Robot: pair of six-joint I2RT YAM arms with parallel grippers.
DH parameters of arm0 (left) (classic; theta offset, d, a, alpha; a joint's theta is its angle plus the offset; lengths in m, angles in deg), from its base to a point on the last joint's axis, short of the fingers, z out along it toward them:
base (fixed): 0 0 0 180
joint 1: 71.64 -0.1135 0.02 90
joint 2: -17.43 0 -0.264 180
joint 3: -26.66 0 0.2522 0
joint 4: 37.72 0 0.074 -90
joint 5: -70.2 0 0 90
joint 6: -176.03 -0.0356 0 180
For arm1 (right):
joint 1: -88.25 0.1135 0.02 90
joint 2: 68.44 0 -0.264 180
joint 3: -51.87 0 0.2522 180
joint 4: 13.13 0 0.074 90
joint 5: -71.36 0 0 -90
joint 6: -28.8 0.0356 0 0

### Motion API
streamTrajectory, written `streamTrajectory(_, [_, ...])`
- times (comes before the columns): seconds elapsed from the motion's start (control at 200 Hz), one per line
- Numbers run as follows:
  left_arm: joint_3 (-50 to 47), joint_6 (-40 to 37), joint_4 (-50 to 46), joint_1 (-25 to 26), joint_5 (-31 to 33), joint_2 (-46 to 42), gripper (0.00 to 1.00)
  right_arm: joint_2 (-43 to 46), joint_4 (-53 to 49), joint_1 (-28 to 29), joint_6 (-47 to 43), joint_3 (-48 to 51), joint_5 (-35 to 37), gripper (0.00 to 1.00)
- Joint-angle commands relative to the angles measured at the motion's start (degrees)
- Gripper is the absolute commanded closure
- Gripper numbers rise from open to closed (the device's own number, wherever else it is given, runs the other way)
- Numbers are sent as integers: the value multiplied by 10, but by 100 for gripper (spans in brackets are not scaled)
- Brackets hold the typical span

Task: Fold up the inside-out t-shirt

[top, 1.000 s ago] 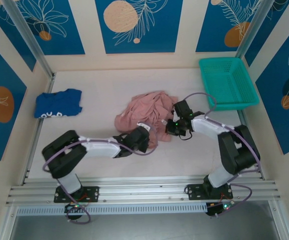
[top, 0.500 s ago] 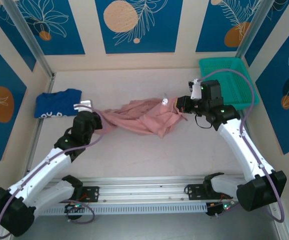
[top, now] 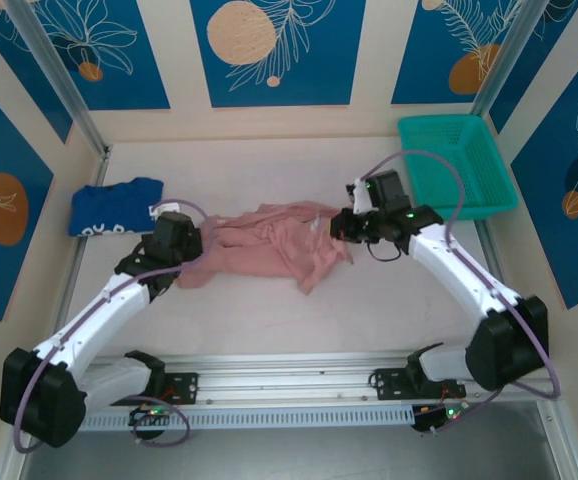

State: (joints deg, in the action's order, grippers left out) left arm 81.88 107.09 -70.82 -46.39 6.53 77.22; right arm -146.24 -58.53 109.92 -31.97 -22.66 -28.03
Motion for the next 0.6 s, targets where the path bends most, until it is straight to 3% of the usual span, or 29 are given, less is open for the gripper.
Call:
streamTrajectory(0.0, [-51,13,81,88,-142,-54,10,-11,32,1,33,28,-53,97])
streamTrajectory(0.1, [-78,31,189,157,-249,-22,10,-26,32,-1,26,37,-67,96])
streamTrajectory(0.165, [-68,33,237,194,-280,37,11,-31,34,-7,23,44,-84,95])
streamTrajectory(0.355, [36,-2,271,278,-293,220,19,-27,48,-38,29,76,-120,94])
streamTrajectory(0.595, [141,-17,293,289,-307,366,34,-20,51,-65,24,98,-141,90])
